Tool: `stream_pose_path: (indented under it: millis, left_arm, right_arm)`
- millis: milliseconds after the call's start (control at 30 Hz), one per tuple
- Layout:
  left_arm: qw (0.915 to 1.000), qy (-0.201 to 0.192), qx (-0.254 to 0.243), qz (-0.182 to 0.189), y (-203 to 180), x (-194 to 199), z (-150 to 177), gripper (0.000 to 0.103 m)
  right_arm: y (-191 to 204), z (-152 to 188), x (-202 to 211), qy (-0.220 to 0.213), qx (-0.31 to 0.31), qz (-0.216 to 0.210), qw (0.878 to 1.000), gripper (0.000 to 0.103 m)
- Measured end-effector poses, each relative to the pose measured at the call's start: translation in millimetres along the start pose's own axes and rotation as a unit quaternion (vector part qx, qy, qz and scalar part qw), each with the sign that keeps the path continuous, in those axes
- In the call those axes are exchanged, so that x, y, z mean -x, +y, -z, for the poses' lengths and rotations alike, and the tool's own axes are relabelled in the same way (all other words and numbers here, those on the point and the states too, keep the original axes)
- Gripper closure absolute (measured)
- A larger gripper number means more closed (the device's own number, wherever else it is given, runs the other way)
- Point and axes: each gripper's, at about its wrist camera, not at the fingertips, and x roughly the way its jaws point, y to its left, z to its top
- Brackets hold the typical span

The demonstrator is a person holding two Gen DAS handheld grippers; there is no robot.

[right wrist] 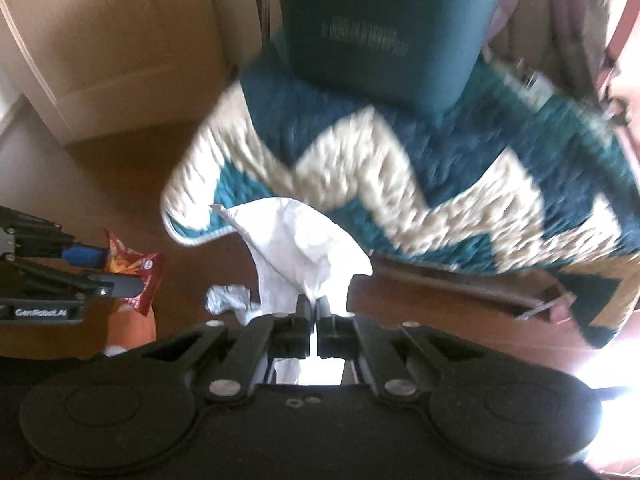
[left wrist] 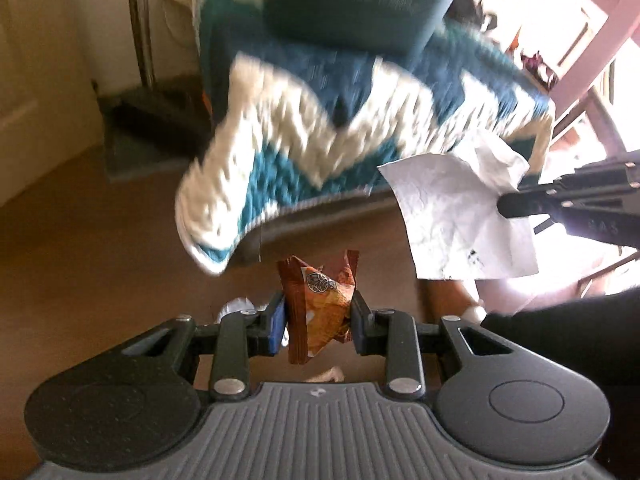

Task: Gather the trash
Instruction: 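Lift the orange wrapper and white paper up to the teal wastebasket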

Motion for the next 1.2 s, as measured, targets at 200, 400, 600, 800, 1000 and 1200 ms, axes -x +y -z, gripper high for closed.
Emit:
stream_pose_path:
  millis: [200,400,600,800,1000,1200]
  left_arm:
    - [0.9979,-0.062,-0.004,-0.016,-27,71,-28,0.072]
    - [0.9894,-0.141,-0.023,-0.025,-58,135,-63,0.072]
    - [0.9776,-0.205,-0.037,-0.033,-82,180,-93,0.072]
    - [0.9658,-0.252,-0.045,-0.038,-102,221,-127,0.072]
    - [0.9548,-0.289,-0.052,-0.046,-115,250,-163,0.071]
    - [0.949,-0.307,-0.05,-0.052,-120,260,-206,0.071]
  right_arm:
    - [0,-14,79,-0.065,0.012,0.009,0.998,0.102]
    - [-6,-37,145,-0.134,0.023,0.029,0.99,0.102]
    - [-7,-62,195,-0.194,0.034,0.049,0.979,0.102]
    - [-10,-89,235,-0.244,0.04,0.065,0.967,0.102]
    - [-13,-118,264,-0.284,0.048,0.084,0.954,0.102]
    - [-25,-157,277,-0.312,0.039,0.113,0.942,0.102]
